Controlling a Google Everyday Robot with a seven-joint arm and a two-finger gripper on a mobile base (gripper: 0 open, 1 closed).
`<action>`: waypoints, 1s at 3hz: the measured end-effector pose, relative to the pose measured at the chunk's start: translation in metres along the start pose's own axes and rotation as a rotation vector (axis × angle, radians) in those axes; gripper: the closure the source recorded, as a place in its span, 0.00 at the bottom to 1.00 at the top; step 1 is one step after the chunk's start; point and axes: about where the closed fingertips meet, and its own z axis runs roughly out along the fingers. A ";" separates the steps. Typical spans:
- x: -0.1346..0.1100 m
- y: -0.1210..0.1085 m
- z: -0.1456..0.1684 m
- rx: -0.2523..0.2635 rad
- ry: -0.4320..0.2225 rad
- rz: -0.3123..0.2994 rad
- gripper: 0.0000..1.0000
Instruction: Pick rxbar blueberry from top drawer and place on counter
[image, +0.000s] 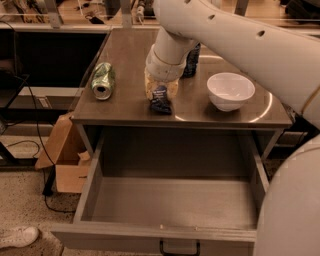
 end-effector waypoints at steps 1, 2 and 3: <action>0.000 0.000 0.000 0.000 0.000 0.000 0.82; 0.000 0.000 0.000 0.000 0.000 0.000 0.58; 0.000 0.000 0.000 0.000 0.000 0.000 0.35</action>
Offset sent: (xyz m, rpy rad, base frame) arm 0.0000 0.0000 0.0000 0.0000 0.0000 0.0000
